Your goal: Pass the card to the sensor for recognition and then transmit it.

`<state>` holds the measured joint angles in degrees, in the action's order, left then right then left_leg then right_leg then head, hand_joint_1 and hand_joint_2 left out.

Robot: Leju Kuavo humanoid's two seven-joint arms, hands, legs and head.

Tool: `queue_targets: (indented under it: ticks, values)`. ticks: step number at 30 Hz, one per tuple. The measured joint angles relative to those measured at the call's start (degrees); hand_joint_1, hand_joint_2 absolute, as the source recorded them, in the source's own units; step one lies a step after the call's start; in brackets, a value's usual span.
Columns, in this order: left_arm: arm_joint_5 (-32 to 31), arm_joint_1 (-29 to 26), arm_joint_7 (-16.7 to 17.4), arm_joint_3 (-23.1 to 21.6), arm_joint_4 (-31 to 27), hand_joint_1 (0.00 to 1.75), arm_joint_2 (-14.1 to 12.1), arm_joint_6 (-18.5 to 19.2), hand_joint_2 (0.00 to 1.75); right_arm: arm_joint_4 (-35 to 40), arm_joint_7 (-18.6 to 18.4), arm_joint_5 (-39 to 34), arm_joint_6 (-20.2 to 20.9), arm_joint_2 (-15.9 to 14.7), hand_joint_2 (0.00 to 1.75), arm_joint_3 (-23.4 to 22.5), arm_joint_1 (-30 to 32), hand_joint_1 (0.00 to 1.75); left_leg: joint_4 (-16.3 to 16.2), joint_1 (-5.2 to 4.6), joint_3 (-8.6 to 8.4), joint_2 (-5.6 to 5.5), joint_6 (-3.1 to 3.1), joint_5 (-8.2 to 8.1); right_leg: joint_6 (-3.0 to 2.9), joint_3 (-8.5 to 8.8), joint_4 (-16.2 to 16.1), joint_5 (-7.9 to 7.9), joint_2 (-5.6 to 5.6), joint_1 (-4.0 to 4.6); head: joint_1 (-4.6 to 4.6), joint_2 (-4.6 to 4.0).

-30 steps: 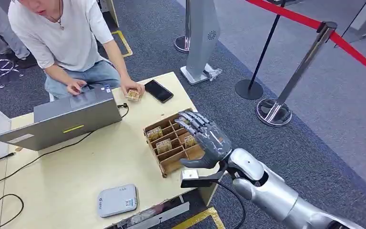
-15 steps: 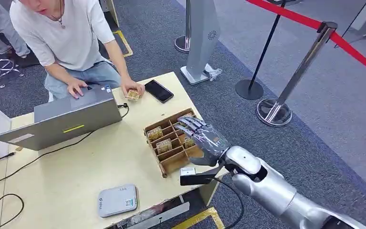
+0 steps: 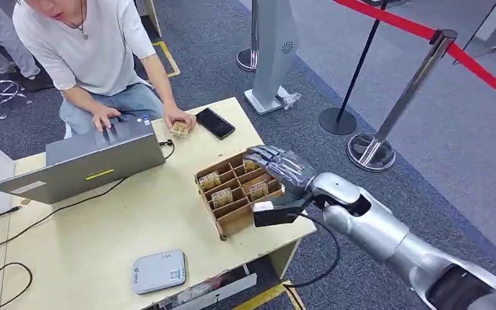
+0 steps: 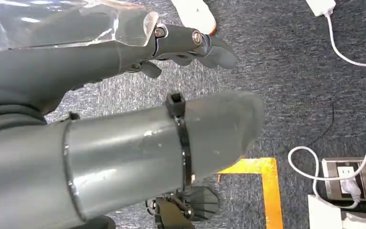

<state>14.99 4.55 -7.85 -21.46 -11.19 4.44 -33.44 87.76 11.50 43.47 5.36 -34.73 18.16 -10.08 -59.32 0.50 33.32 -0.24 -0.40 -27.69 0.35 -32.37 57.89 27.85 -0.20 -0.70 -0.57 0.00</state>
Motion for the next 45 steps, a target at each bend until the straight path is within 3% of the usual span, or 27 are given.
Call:
queue_targets:
  ticks: [6, 18, 25, 27, 30, 32, 34, 45]
  values:
    - [-0.1, 0.0, 0.0, 0.0, 0.0, 0.0, 0.0, 0.0, 0.0, -1.7, 0.1, -0.4, -0.2, -0.2, 1.75, 0.2, -1.6, 0.02, 0.0, 0.0, 0.0, 0.0, 0.0, 0.0, 0.0, 0.0, 0.0, 0.0, 0.0, 0.0, 0.0, 0.0]
    - [-0.1, 0.1, 0.0, 0.0, 0.0, 0.0, 0.0, 0.0, 0.0, -3.6, 0.2, -0.5, -0.5, -0.2, 1.75, 1.4, -2.8, 0.28, 0.0, 0.0, 0.02, 0.0, 0.0, 0.0, 0.0, 0.0, 0.0, 0.0, -0.01, 0.0, 0.0, 0.0]
    - [0.0, 0.2, 0.0, 0.0, 0.0, 0.0, 0.0, -0.2, 0.0, -4.6, 0.3, -1.1, -0.9, -0.2, 1.75, 2.6, -4.2, 0.33, 0.0, 0.0, 0.02, -0.01, 0.0, 0.0, 0.0, 0.0, 0.0, 0.0, -0.01, 0.0, 0.0, 0.0]
    - [0.0, 0.3, 0.0, 0.0, 0.0, 0.0, 0.0, -0.2, 0.0, -4.8, 0.3, -1.4, -1.1, -0.2, 1.75, 3.1, -4.4, 0.4, 0.0, 0.0, 0.02, -0.01, 0.0, 0.0, 0.0, 0.0, 0.0, 0.0, -0.01, 0.0, 0.0, 0.0]
    - [0.0, 0.3, 0.0, 0.0, 0.0, 0.0, 0.0, -0.2, 0.0, -5.1, 0.3, -1.5, -1.3, -0.2, 1.75, 3.6, -4.6, 0.93, 0.0, 0.0, 0.02, -0.01, 0.0, 0.0, 0.0, 0.0, 0.0, 0.0, -0.01, 0.0, 0.0, 0.0]
    - [-0.1, 0.3, 0.0, 0.0, 0.0, 0.0, 0.0, -0.2, 0.0, -5.1, 0.3, -1.5, -1.7, -0.2, 1.75, 4.0, -4.6, 0.84, 0.0, 0.0, 0.02, -0.01, 0.0, 0.0, 0.0, 0.0, 0.0, 0.0, -0.01, 0.0, 0.02, 0.0]
    - [-0.1, 0.3, 0.0, 0.0, 0.0, 0.0, 0.0, -0.2, 0.0, -5.1, 0.1, -1.4, -1.9, -0.2, 1.75, 4.4, -4.5, 0.87, 0.0, 0.0, 0.02, -0.01, 0.0, 0.0, 0.0, 0.0, 0.0, 0.0, -0.01, 0.0, 0.0, 0.0]
    - [-0.2, 0.3, 0.0, 0.0, 0.0, 0.0, 0.0, -0.2, 0.0, -5.0, 0.0, -1.4, -2.3, -0.2, 1.75, 4.9, -4.5, 0.68, 0.0, 0.0, 0.02, -0.01, 0.0, 0.0, 0.0, 0.0, 0.0, 0.0, -0.01, 0.0, 0.0, 0.0]
